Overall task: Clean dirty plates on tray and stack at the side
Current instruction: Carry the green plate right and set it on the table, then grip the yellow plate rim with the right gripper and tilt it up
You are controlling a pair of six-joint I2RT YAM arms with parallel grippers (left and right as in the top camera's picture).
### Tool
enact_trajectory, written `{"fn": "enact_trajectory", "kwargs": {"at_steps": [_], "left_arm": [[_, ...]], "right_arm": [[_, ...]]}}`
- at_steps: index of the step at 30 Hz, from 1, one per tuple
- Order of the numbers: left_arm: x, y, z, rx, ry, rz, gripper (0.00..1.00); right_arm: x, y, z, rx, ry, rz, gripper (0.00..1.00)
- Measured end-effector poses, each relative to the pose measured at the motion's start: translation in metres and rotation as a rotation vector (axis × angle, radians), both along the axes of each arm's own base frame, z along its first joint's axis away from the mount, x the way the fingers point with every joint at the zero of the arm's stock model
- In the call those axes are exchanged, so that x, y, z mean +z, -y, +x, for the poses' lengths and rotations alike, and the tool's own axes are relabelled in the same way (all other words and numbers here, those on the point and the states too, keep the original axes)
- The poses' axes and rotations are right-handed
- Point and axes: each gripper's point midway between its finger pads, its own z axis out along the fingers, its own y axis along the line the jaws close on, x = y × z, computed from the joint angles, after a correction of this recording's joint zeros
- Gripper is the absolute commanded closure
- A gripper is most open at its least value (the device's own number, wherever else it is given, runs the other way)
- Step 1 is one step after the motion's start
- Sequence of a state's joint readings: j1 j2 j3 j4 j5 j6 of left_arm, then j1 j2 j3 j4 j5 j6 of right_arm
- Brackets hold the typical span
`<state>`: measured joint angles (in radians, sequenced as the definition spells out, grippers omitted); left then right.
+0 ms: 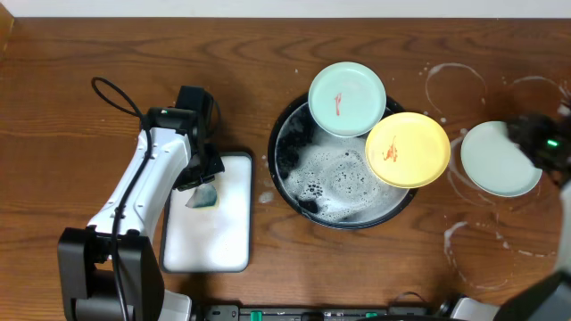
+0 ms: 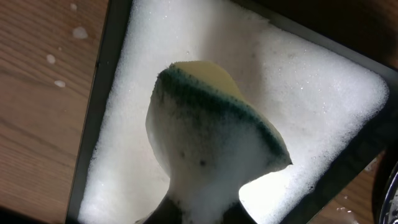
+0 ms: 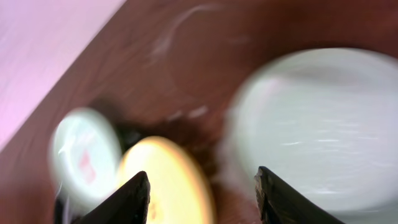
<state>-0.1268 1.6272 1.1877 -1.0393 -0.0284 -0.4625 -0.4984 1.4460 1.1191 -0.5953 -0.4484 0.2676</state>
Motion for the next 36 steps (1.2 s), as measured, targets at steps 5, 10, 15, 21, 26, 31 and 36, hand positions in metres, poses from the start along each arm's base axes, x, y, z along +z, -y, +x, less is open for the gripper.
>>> {"fn": "enact_trajectory", "kwargs": {"at_steps": [5, 10, 15, 21, 26, 31, 36], "left_arm": [[0.000, 0.000, 0.000, 0.000, 0.000, 0.000, 0.92], [0.000, 0.000, 0.000, 0.000, 0.000, 0.000, 0.92], [0.000, 0.000, 0.000, 0.000, 0.000, 0.000, 0.92], [0.000, 0.003, -0.001, 0.000, -0.006, -0.016, 0.92], [0.000, 0.004, -0.001, 0.000, -0.007, -0.024, 0.92], [0.000, 0.004, -0.002, 0.000, -0.007, -0.026, 0.92], [0.000, 0.004, -0.002, -0.001, -0.008, -0.026, 0.92]], "right_arm": [[-0.017, -0.077, -0.001, 0.181, -0.128, -0.150, 0.47], [-0.064, -0.100, 0.002, 0.221, -0.266, -0.398, 0.43], [-0.106, -0.082, 0.004, 0.173, -0.383, -0.554, 0.51], [-0.119, -0.057, 0.003, 0.120, -0.431, -0.583, 0.66], [-0.123, -0.061, 0.001, 0.145, -0.432, -0.536, 0.67], [-0.129, -0.060, 0.000, 0.153, -0.430, -0.463, 0.99], [-0.133, -0.060, -0.004, 0.164, -0.436, -0.409, 0.99]]}}
